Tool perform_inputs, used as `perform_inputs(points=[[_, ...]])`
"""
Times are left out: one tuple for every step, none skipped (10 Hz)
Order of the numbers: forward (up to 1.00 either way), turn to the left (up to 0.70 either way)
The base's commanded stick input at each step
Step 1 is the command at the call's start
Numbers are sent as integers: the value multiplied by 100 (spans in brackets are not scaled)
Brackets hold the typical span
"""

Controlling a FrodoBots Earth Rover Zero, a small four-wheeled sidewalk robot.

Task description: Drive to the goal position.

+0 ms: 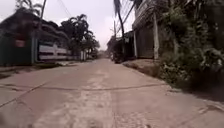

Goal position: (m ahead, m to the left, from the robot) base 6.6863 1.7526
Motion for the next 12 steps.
perform_inputs(points=[[100, 2], [100, 2], [100, 2], [100, 2], [100, 2], [100, 2], [100, 2], [100, 2], [100, 2], [100, 2], [100, 2], [100, 2]])
